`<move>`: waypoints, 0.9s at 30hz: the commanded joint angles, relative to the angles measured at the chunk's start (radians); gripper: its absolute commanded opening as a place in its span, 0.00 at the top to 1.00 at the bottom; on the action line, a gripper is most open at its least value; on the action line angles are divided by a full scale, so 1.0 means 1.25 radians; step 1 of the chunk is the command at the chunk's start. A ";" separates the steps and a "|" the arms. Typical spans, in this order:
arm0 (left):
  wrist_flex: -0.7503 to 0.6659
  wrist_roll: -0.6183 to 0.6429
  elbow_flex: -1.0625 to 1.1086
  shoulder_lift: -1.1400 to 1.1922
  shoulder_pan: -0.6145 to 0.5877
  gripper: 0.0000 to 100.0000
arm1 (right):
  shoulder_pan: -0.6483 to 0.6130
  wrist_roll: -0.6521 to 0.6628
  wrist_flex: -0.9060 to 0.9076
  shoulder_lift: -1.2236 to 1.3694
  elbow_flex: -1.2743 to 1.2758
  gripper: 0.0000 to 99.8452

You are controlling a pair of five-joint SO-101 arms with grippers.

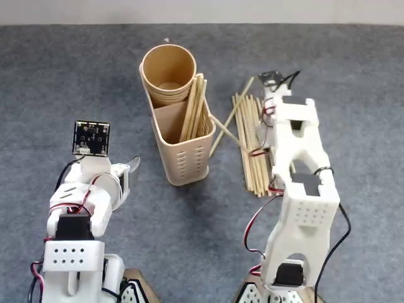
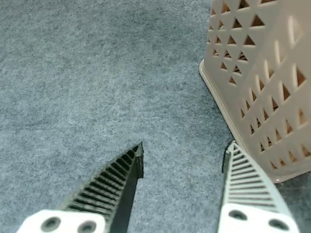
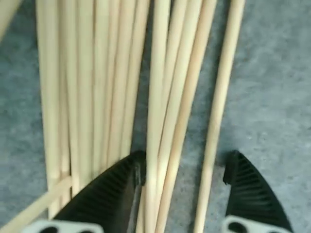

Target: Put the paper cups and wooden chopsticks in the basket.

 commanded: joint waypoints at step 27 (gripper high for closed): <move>-0.017 0.007 0.013 -0.007 0.028 0.74 | 0.078 0.036 0.105 -0.083 -0.165 0.74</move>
